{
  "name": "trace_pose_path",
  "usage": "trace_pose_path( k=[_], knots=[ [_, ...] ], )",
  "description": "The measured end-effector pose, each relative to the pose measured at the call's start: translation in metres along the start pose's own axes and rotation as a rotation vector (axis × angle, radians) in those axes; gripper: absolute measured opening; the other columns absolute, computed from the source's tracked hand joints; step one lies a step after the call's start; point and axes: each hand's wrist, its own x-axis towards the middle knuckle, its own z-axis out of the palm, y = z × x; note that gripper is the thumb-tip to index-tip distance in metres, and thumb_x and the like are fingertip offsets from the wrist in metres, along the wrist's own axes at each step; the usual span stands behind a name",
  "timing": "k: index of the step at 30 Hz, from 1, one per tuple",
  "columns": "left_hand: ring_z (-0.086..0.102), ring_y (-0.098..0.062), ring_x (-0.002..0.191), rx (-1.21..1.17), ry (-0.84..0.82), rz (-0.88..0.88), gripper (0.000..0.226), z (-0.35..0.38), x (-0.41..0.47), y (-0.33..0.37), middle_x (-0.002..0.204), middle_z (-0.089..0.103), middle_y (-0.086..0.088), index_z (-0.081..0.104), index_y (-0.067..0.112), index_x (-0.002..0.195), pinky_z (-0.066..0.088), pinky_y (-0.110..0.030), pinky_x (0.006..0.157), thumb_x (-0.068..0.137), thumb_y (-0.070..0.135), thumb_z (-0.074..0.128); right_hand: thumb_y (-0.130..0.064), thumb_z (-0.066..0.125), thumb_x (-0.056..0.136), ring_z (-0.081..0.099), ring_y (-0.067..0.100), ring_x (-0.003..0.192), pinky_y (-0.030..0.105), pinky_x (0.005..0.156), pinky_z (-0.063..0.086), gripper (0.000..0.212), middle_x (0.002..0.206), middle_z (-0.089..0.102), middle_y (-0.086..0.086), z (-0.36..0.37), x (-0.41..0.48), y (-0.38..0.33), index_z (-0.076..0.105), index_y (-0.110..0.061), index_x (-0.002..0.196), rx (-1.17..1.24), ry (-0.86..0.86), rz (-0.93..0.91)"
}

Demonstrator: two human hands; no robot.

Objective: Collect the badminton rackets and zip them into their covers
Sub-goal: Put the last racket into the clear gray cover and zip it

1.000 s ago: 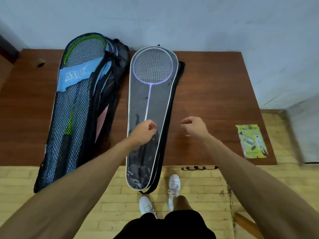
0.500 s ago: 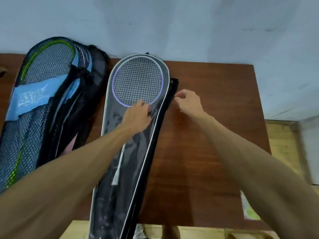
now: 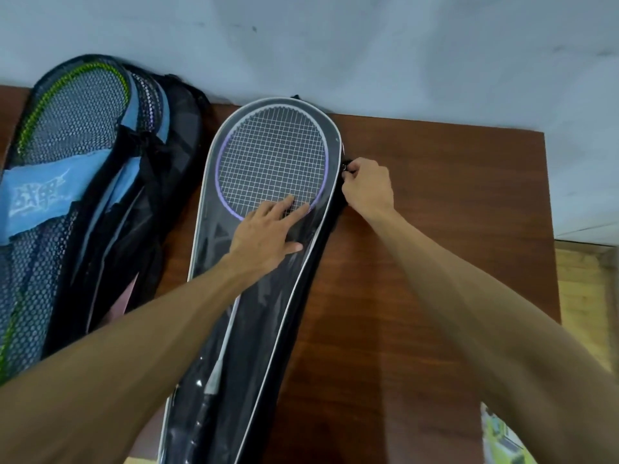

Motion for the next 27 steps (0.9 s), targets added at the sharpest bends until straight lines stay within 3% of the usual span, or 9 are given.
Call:
trace_pose_path(
  k=[5,9,12,16,22,25,27],
  knots=[
    [0.029,-0.024,0.134,-0.007,0.008,0.014,0.076,0.0,0.0,-0.003,0.158,0.019,0.001,0.013,0.034,0.151,0.031,-0.04,0.11,0.088,0.054,0.052,-0.021,0.047,0.092,0.061,0.031,0.075,0.036,0.064,0.048,0.021,0.083,0.065,0.008,-0.005,-0.009,0.003,0.064,-0.008,0.088,-0.161,-0.025,-0.164],
    [0.028,-0.023,0.135,0.004,0.014,0.023,0.075,0.001,0.0,-0.003,0.158,0.018,0.001,0.013,0.034,0.151,0.031,-0.04,0.111,0.088,0.055,0.05,-0.017,0.047,0.089,0.052,0.031,0.068,0.034,0.059,0.036,0.021,0.072,0.051,0.003,-0.003,-0.036,0.011,0.048,-0.01,0.07,-0.284,-0.086,-0.294],
    [0.028,-0.023,0.134,0.006,0.021,0.014,0.075,0.001,0.0,-0.003,0.157,0.019,0.001,0.014,0.033,0.15,0.032,-0.04,0.11,0.089,0.054,0.05,-0.016,0.048,0.09,0.056,0.03,0.074,0.034,0.06,0.037,0.018,0.077,0.055,0.004,0.001,-0.058,0.018,0.047,-0.013,0.072,-0.313,-0.126,-0.398],
    [0.029,-0.024,0.134,0.017,0.031,0.002,0.073,0.001,-0.002,0.001,0.157,0.02,0.0,0.016,0.031,0.15,0.033,-0.041,0.109,0.09,0.05,0.052,-0.02,0.047,0.092,0.061,0.03,0.084,0.041,0.069,0.05,0.018,0.091,0.066,0.006,0.007,-0.085,0.028,0.061,-0.011,0.085,-0.328,-0.15,-0.484],
    [0.028,-0.025,0.135,0.038,0.043,-0.002,0.071,0.0,-0.004,0.003,0.157,0.018,-0.001,0.015,0.03,0.15,0.032,-0.042,0.108,0.092,0.048,0.051,-0.021,0.042,0.095,0.064,0.031,0.082,0.042,0.072,0.053,0.027,0.09,0.067,0.008,0.02,-0.114,0.028,0.064,-0.01,0.085,-0.388,-0.126,-0.467],
    [0.027,-0.027,0.135,0.07,0.052,0.018,0.07,0.005,-0.003,-0.001,0.158,0.016,-0.002,0.012,0.03,0.15,0.032,-0.042,0.107,0.093,0.05,0.047,-0.018,0.042,0.094,0.06,0.026,0.076,0.034,0.065,0.045,0.027,0.087,0.065,0.007,0.024,-0.128,0.025,0.061,-0.01,0.079,-0.408,-0.246,-0.51],
    [0.025,-0.027,0.137,0.081,0.045,0.026,0.069,0.007,-0.003,-0.002,0.158,0.014,-0.002,0.01,0.03,0.151,0.031,-0.042,0.107,0.094,0.051,0.044,-0.02,0.041,0.093,0.06,0.024,0.076,0.035,0.068,0.048,0.027,0.088,0.065,0.005,0.031,-0.146,0.03,0.062,-0.009,0.079,-0.354,-0.313,-0.481]
  ],
)
